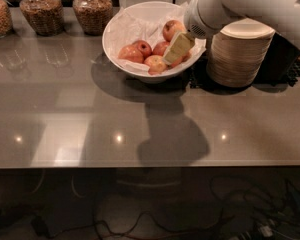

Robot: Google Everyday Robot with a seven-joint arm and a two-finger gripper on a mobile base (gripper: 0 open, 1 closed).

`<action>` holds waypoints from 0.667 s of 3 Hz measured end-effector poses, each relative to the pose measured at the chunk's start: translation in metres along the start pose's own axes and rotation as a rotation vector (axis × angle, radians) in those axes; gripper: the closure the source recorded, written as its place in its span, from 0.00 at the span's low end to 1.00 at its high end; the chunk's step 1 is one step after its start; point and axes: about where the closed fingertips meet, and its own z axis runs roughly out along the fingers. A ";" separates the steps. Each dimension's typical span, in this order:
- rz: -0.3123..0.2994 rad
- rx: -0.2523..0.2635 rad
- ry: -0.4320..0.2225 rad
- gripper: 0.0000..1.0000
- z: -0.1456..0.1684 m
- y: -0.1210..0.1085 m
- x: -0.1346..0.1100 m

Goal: Pick apple from white bowl

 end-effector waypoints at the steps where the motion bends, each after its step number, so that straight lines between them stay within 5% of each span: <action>1: 0.013 -0.005 0.017 0.16 0.018 0.000 0.009; 2: 0.033 -0.016 0.049 0.17 0.029 0.002 0.023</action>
Offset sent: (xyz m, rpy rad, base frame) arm 0.0228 -0.0220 -0.0517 -0.0158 0.0849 -0.0759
